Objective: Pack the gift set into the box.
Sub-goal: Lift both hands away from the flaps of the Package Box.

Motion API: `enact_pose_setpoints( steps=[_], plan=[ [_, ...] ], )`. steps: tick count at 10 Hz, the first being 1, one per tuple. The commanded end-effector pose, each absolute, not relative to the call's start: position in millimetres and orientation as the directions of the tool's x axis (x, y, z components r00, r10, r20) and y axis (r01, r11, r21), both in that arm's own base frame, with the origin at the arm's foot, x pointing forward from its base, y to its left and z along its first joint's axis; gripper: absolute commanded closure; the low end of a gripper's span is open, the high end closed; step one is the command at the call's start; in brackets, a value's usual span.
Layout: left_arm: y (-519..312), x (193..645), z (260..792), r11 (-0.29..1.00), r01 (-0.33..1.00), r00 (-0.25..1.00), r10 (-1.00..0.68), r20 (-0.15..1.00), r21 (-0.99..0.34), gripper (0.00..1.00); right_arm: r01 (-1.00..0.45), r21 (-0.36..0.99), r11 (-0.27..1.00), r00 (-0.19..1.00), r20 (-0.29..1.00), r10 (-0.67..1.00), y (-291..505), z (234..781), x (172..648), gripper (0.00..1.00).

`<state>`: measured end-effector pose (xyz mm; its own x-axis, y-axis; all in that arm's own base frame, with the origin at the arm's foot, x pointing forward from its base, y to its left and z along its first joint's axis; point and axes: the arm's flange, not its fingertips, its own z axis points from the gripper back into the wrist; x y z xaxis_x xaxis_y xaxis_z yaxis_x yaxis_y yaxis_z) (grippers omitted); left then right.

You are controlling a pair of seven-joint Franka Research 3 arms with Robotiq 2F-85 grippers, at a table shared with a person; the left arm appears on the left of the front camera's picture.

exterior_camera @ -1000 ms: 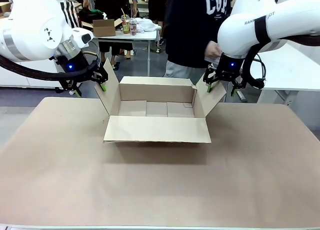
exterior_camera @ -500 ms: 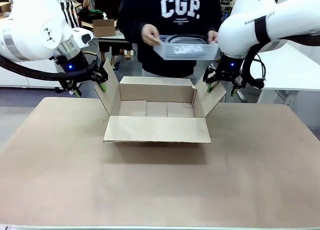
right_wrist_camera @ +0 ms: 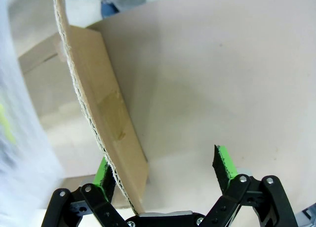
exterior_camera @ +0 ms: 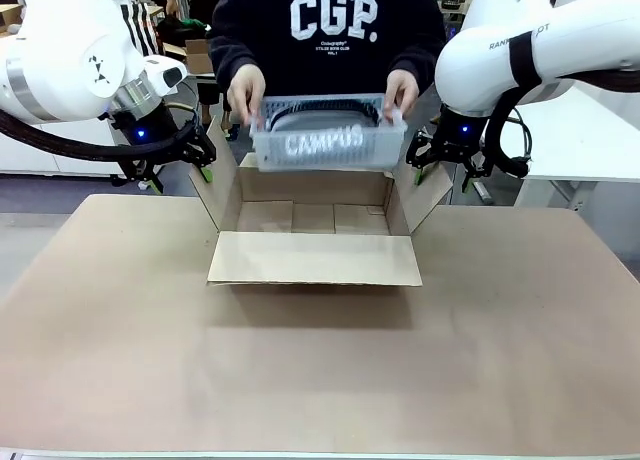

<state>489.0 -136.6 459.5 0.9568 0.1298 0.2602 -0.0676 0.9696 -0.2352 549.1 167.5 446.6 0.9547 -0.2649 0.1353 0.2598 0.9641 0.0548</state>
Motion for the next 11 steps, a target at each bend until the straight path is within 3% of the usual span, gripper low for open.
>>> enact_pose_setpoints(
  steps=[1,11],
  plan=[
    [-137.3,489.1,460.8,0.972,-0.077,0.953,0.137,0.269,-0.222,0.00,0.279,0.031,0.960,0.950,0.134,-0.280,172.1,447.2,551.7,0.00],
    [-137.3,489.1,460.8,0.972,-0.077,0.953,0.137,0.269,-0.222,0.00,0.279,0.031,0.960,0.950,0.134,-0.280,172.1,447.2,551.7,0.00]
  ],
)
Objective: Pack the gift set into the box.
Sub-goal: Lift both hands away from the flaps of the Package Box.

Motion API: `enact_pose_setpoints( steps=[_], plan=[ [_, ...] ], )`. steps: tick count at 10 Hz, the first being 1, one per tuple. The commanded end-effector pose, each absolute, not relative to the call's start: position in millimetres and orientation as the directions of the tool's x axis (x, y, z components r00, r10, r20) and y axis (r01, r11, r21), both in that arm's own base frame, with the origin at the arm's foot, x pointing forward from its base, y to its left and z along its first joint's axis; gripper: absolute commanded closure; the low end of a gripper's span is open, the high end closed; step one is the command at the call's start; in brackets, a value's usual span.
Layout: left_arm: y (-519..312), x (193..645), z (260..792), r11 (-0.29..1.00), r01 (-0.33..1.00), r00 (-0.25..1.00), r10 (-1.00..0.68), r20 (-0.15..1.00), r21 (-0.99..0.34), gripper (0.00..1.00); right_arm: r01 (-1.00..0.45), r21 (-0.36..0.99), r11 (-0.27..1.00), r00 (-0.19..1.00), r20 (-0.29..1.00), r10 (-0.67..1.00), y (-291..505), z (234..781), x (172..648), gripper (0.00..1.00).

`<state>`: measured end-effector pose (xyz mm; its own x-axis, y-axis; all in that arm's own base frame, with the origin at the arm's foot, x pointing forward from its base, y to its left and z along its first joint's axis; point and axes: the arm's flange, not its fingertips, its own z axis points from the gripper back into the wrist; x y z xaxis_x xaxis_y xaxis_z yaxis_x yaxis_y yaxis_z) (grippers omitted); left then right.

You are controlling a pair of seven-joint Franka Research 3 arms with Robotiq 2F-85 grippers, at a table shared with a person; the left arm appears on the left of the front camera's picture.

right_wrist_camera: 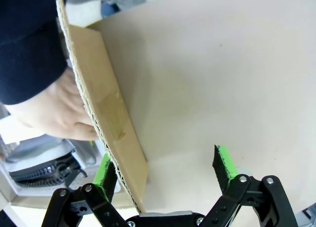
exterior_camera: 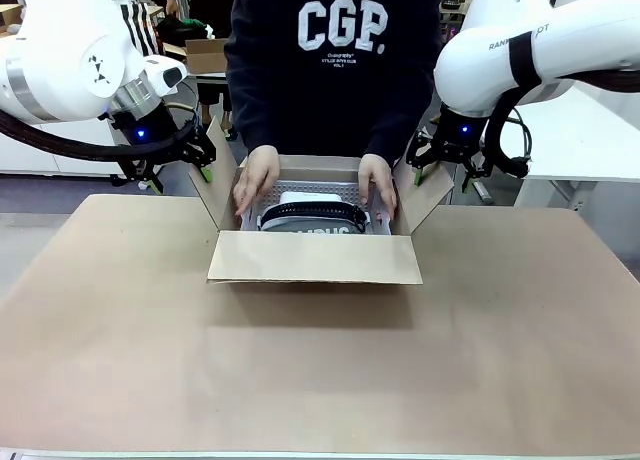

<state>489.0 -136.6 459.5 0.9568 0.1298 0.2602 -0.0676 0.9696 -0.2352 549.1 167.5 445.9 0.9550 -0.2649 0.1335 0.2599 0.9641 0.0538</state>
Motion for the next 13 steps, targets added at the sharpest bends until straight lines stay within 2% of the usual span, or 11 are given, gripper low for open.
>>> enact_pose_setpoints(
  steps=[1,13],
  plan=[
    [-137.3,489.1,460.8,0.972,-0.077,0.953,0.137,0.269,-0.222,0.00,0.279,0.031,0.960,0.950,0.134,-0.280,172.1,447.2,551.7,0.00],
    [-137.3,489.1,460.8,0.972,-0.077,0.953,0.137,0.269,-0.222,0.00,0.279,0.031,0.960,0.950,0.134,-0.280,172.1,447.2,551.7,0.00]
  ],
)
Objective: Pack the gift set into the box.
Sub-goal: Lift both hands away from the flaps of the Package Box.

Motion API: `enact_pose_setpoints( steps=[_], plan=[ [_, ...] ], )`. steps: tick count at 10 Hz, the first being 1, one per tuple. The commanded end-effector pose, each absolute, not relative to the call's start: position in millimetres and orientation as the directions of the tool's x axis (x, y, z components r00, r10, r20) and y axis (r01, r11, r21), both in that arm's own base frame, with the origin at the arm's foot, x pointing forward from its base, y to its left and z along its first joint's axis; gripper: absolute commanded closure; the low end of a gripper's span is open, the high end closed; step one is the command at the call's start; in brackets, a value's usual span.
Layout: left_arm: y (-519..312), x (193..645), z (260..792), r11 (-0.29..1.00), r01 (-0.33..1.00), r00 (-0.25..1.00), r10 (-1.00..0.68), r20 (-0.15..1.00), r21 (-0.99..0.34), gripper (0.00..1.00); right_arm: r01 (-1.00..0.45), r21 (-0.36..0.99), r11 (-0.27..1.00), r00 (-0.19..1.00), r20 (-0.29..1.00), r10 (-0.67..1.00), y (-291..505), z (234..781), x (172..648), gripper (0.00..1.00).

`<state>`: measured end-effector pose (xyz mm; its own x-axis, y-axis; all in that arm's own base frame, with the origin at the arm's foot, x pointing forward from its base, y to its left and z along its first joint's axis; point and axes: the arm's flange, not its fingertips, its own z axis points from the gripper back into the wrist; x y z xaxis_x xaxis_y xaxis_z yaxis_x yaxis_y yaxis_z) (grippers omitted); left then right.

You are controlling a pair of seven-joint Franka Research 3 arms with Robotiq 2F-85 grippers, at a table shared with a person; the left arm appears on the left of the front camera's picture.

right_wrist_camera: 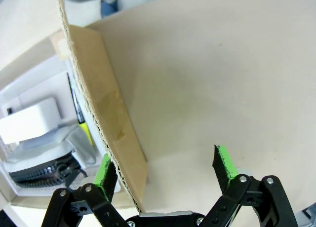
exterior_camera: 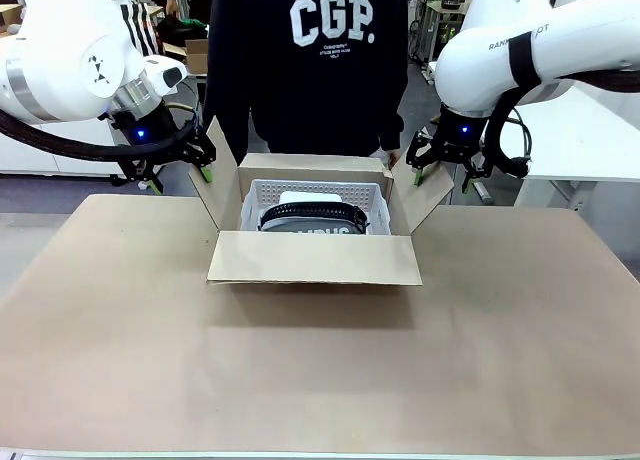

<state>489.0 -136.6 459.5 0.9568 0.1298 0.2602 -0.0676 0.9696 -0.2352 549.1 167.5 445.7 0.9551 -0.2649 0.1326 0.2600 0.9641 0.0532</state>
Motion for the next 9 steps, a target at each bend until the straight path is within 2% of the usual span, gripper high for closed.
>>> enact_pose_setpoints(
  steps=[1,6,7,9],
  plan=[
    [-137.3,489.1,460.8,0.972,-0.077,0.953,0.137,0.269,-0.222,0.00,0.279,0.031,0.960,0.950,0.134,-0.280,172.1,447.2,551.7,0.00],
    [-137.3,489.1,460.8,0.972,-0.077,0.953,0.137,0.269,-0.222,0.00,0.279,0.031,0.960,0.950,0.134,-0.280,172.1,447.2,551.7,0.00],
    [-136.6,489.0,459.5,0.970,-0.068,0.957,0.130,0.260,-0.235,0.00,0.260,0.053,0.964,0.955,0.133,-0.265,167.5,445.7,549.1,0.00],
    [-132.1,482.8,471.8,0.928,0.007,0.981,0.065,0.180,-0.374,0.00,0.134,0.206,0.969,0.983,0.100,-0.157,158.0,453.6,540.1,0.00]
  ],
)
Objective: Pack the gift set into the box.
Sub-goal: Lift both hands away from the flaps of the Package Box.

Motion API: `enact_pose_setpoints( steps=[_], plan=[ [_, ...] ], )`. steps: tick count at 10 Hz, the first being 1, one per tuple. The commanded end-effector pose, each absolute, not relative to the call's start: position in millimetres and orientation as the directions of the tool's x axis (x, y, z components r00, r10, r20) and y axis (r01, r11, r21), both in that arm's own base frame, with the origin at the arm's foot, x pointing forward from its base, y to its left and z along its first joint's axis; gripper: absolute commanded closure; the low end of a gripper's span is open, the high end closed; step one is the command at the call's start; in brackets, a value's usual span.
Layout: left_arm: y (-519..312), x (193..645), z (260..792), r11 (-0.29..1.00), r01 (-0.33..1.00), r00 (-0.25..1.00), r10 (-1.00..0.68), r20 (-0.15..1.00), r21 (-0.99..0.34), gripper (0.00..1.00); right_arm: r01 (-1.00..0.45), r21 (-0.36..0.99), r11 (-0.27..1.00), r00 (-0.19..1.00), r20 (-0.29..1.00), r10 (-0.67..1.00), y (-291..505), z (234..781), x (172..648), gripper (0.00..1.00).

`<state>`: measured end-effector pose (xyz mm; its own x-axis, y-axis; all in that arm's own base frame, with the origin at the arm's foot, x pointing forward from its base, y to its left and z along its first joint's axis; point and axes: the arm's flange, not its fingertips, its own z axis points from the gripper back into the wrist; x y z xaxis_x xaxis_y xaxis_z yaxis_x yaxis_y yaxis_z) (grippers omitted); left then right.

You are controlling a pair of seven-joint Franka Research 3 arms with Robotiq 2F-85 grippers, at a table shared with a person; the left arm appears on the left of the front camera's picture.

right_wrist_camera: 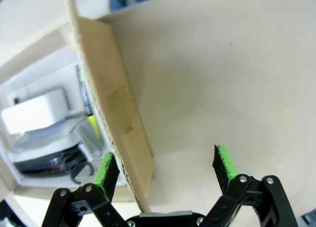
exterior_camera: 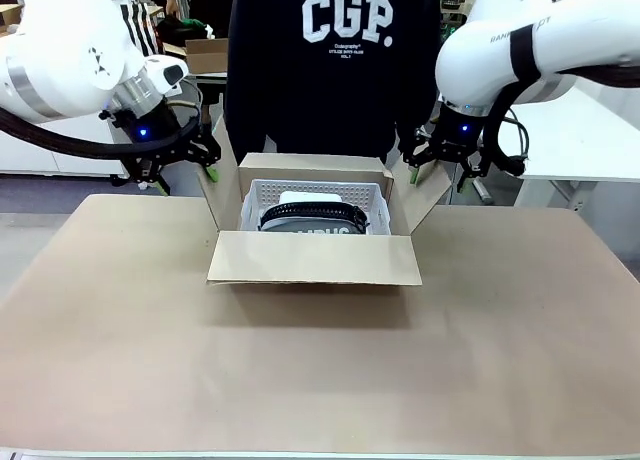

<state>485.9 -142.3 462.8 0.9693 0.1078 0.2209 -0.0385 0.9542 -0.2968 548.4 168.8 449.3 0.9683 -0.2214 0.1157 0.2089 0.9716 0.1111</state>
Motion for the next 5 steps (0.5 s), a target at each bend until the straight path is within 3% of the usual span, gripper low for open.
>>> enact_pose_setpoints(
  steps=[1,2,3,5],
  plan=[
    [-124.8,477.4,481.3,0.883,0.048,0.989,0.022,0.144,-0.467,0.00,0.033,0.326,0.945,0.989,0.127,-0.078,145.1,463.2,529.7,0.00],
    [-111.1,470.9,493.2,0.821,0.073,0.993,-0.006,0.119,-0.566,0.00,-0.101,0.471,0.876,0.985,0.172,0.021,125.7,473.9,517.2,0.00],
    [-91.7,461.5,507.6,0.689,0.113,0.993,-0.062,0.097,-0.716,0.00,-0.247,0.646,0.722,0.964,0.240,0.115,97.3,483.4,503.5,0.00],
    [-51.7,450.7,521.1,0.379,0.175,0.973,-0.207,0.101,-0.909,0.00,-0.386,0.875,0.292,0.920,0.341,0.195,45.7,482.1,492.2,0.00]
  ],
)
